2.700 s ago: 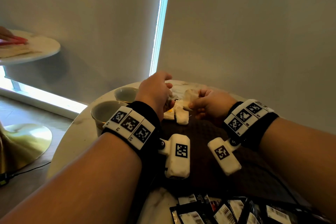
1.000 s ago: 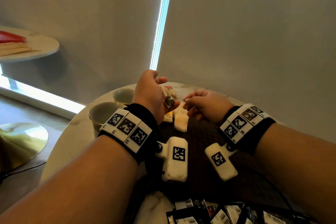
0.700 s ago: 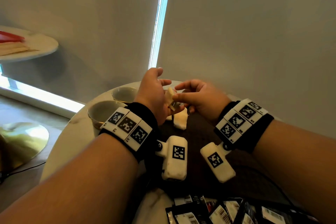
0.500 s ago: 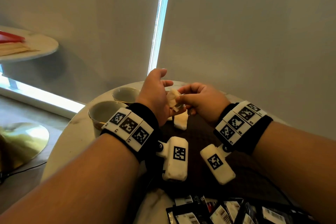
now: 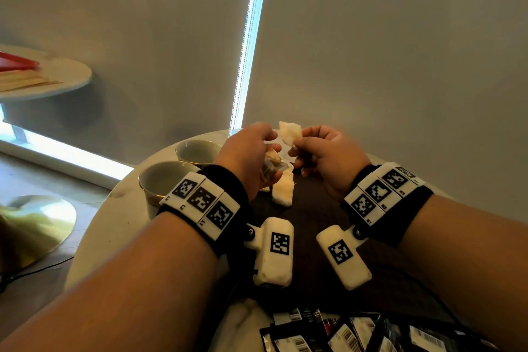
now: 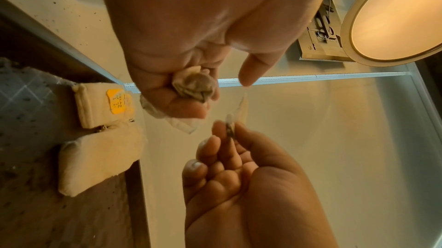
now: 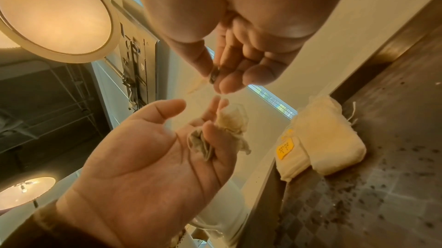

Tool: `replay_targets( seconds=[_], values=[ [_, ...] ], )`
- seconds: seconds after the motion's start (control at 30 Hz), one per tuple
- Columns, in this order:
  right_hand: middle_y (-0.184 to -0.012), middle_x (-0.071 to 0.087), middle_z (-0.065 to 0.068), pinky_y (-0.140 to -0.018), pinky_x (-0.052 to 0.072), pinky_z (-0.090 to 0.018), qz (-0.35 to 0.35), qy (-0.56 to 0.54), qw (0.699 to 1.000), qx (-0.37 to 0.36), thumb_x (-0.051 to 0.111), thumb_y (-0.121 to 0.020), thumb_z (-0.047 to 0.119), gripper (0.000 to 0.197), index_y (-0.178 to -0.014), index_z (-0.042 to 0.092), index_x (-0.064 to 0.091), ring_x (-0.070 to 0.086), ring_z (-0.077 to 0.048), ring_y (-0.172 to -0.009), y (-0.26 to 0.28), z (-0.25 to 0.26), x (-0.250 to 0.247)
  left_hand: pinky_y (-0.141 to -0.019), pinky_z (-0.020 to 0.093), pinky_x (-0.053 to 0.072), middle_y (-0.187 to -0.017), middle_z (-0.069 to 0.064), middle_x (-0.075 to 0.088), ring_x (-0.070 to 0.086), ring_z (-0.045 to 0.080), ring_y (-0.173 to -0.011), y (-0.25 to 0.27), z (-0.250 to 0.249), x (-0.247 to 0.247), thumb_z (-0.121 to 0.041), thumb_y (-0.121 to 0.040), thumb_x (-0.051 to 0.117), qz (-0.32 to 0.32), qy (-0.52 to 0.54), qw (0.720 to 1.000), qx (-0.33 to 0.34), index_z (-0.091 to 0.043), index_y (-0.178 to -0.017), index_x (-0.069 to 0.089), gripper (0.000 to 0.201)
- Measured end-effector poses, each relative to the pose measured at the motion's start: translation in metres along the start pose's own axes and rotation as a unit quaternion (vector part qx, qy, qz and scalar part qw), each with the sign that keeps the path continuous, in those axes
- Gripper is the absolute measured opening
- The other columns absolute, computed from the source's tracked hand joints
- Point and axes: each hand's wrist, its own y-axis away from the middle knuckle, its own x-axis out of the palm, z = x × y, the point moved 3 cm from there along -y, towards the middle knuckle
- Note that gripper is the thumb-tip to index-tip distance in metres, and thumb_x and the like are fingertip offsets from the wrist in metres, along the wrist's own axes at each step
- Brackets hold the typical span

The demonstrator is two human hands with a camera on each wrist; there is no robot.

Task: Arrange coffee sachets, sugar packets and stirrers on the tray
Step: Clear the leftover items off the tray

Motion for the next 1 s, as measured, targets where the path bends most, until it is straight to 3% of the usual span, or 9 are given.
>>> replay_targets(
  seconds=[0.13, 0.23, 0.4, 0.53, 0.67, 0.77, 0.9, 1.0],
  values=[
    [-0.087, 0.073, -0.01, -0.058, 0.053, -0.031, 0.013, -0.013, 1.0, -0.005, 0.058, -0.098, 0.007, 0.024, -0.117, 0.021, 0.061, 0.065, -0.02, -0.066, 0.003, 0.0, 0.0, -0.076, 0.037, 0.052, -0.114, 0.01, 0.063, 0.061, 0.027, -0.099, 0.003, -0.001, 0.003, -0.029, -0.095, 0.062, -0.003, -0.07, 0.997, 0.012, -0.016, -0.103, 0.063, 0.014],
    [-0.085, 0.072, -0.01, -0.055, 0.052, -0.031, 0.021, -0.003, 1.0, -0.009, 0.059, -0.098, 0.008, 0.021, -0.115, 0.018, 0.065, 0.065, -0.02, -0.065, 0.003, -0.003, 0.002, -0.068, 0.033, 0.052, -0.11, 0.012, 0.063, 0.061, 0.023, -0.087, 0.003, -0.001, 0.002, -0.023, -0.096, 0.063, -0.015, -0.111, 0.992, 0.053, -0.018, -0.1, 0.065, 0.007],
    [-0.084, 0.068, -0.009, -0.055, 0.049, -0.029, 0.017, 0.018, 1.0, -0.001, 0.064, -0.094, 0.011, 0.004, -0.095, 0.014, 0.064, 0.064, -0.022, -0.07, 0.001, -0.005, 0.002, -0.065, 0.03, 0.052, -0.102, 0.011, 0.063, 0.062, 0.023, -0.089, 0.005, -0.003, 0.0, -0.023, -0.098, 0.059, -0.036, -0.122, 0.99, 0.068, -0.024, -0.096, 0.061, 0.003],
    [-0.087, 0.069, -0.011, -0.068, 0.052, -0.039, 0.021, 0.025, 0.999, -0.011, 0.073, -0.075, 0.02, 0.01, -0.078, 0.017, 0.064, 0.066, -0.029, -0.083, 0.0, -0.007, 0.002, -0.062, 0.029, 0.051, -0.103, 0.009, 0.064, 0.064, 0.022, -0.089, 0.005, -0.004, 0.0, -0.025, -0.1, 0.058, -0.041, -0.122, 0.989, 0.076, -0.027, -0.098, 0.061, 0.003],
    [-0.077, 0.068, -0.009, -0.06, 0.051, -0.038, 0.035, 0.019, 0.999, -0.023, 0.069, -0.084, -0.002, 0.017, -0.082, 0.013, 0.06, 0.063, -0.032, -0.074, 0.001, -0.01, 0.0, -0.064, 0.03, 0.051, -0.1, 0.009, 0.07, 0.065, 0.022, -0.083, 0.001, -0.002, -0.002, -0.023, -0.098, 0.063, -0.041, -0.115, 0.987, 0.102, -0.024, -0.102, 0.067, 0.006],
    [-0.084, 0.069, -0.012, -0.057, 0.051, -0.036, 0.043, 0.04, 0.998, -0.028, 0.067, -0.084, -0.006, 0.021, -0.085, 0.014, 0.06, 0.068, -0.027, -0.072, 0.003, -0.01, 0.0, -0.064, 0.031, 0.051, -0.101, 0.01, 0.072, 0.063, 0.023, -0.083, -0.001, -0.001, -0.004, -0.026, -0.097, 0.067, -0.035, -0.12, 0.986, 0.11, -0.024, -0.102, 0.07, 0.006],
    [-0.078, 0.072, -0.008, -0.052, 0.048, -0.03, 0.054, 0.049, 0.997, -0.036, 0.057, -0.085, -0.014, 0.032, -0.078, 0.015, 0.067, 0.068, -0.02, -0.065, 0.005, -0.006, 0.001, -0.07, 0.032, 0.051, -0.106, 0.011, 0.072, 0.062, 0.023, -0.085, -0.002, -0.001, -0.005, -0.025, -0.096, 0.069, -0.033, -0.122, 0.985, 0.114, -0.023, -0.1, 0.07, 0.005],
    [-0.084, 0.075, -0.006, -0.053, 0.05, -0.027, 0.06, 0.041, 0.997, -0.029, 0.056, -0.088, -0.014, 0.035, -0.088, 0.017, 0.075, 0.067, -0.018, -0.065, 0.007, -0.006, 0.001, -0.064, 0.031, 0.049, -0.109, 0.014, 0.072, 0.061, 0.022, -0.084, -0.004, -0.001, -0.005, -0.026, -0.095, 0.069, -0.035, -0.123, 0.985, 0.116, -0.023, -0.101, 0.07, 0.006]
  ],
)
